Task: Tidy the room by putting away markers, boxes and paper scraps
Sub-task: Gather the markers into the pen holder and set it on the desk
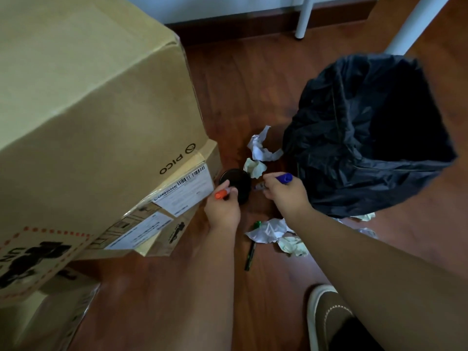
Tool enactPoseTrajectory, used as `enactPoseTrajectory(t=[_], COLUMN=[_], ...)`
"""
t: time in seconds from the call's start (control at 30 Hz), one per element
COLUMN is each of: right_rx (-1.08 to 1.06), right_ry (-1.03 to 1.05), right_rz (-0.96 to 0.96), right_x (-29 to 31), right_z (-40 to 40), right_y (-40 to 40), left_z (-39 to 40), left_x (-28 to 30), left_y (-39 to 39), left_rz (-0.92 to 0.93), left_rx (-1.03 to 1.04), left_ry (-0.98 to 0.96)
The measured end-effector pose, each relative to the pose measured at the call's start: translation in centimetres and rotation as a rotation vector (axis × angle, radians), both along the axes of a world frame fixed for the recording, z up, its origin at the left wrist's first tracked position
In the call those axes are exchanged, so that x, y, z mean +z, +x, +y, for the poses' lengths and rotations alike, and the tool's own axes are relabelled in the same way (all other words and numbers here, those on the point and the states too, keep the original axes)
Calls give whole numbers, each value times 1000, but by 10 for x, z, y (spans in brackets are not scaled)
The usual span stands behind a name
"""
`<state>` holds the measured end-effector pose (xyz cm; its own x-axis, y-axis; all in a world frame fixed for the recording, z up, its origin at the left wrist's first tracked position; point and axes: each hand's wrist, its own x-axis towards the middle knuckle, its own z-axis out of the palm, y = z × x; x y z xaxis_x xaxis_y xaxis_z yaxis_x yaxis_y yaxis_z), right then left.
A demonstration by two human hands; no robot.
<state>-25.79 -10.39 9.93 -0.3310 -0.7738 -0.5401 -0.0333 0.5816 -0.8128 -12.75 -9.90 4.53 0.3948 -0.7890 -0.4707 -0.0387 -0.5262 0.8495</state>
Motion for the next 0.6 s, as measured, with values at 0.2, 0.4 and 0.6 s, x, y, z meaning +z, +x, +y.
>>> enactPoseTrajectory(t=[0.2, 0.4, 0.6], right_rx=[42, 63, 124], right_ry=[-13, 63, 78], right_rz=[94, 54, 180], right_x=[1, -13, -19], right_z=[-17, -17, 12], right_y=[10, 16, 15], left_z=[-1, 9, 45], left_x=[0, 4, -12], left_y=[5, 17, 51], left_rz=[-82, -3, -154], left_rx=[-36, -89, -139], left_ry=[79, 64, 160])
